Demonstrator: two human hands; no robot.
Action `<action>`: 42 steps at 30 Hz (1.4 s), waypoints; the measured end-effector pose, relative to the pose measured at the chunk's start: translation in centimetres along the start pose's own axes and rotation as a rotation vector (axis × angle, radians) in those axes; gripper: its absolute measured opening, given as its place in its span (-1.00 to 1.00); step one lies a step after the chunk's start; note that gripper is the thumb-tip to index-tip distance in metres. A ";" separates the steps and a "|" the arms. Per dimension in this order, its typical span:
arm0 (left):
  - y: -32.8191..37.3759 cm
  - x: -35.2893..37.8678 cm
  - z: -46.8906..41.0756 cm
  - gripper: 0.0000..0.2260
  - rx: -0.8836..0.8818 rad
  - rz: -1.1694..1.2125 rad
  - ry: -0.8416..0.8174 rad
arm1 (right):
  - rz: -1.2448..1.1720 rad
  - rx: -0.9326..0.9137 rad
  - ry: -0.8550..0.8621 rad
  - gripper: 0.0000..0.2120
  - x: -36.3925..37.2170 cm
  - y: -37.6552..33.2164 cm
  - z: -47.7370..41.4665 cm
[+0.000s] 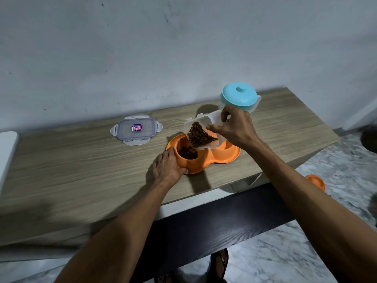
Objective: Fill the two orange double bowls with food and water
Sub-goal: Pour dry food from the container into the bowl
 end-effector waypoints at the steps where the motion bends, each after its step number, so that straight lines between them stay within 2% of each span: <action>1: 0.0 0.0 0.0 -0.07 0.001 -0.002 0.000 | -0.021 0.041 0.001 -0.61 -0.1 0.4 -0.2; 4: 0.0 0.0 0.0 -0.06 0.008 0.000 0.000 | -0.114 0.211 -0.030 -0.65 -0.1 2.2 -1.0; 8: 0.0 0.1 0.1 -0.06 0.008 0.005 -0.001 | -0.365 0.473 -0.061 -0.67 0.6 5.0 -2.0; 12: 0.0 0.1 0.2 -0.06 -0.001 -0.003 0.006 | -0.502 0.586 -0.145 -0.77 2.5 6.3 -2.8; 18: 0.4 -0.2 0.4 -0.08 -0.014 -0.032 0.010 | -0.485 0.535 -0.182 -0.90 7.0 4.7 -6.2; 24: 0.1 0.0 0.3 -0.08 -0.039 -0.039 0.030 | -0.419 0.458 -0.160 -0.88 10.2 2.8 -11.8; 29: -0.1 0.2 0.3 -0.05 -0.058 -0.081 0.030 | -0.410 0.455 -0.222 -0.89 13.3 3.4 -14.9; 34: -0.4 0.4 0.3 -0.05 -0.067 -0.091 0.031 | -0.364 0.397 -0.272 -0.79 14.4 3.7 -15.4; 42: -0.3 0.6 0.5 -0.05 -0.073 -0.085 0.030 | -0.351 0.417 -0.264 -0.74 15.2 4.5 -15.3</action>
Point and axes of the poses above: each hand's wrist, its own z-axis away from the middle knuckle, its own x-axis out of the palm, y = z × x, the point moved 2 cm from there along -z, towards the middle knuckle, and after that the axes turned 9 degrees about z, right-handed, at the moved point
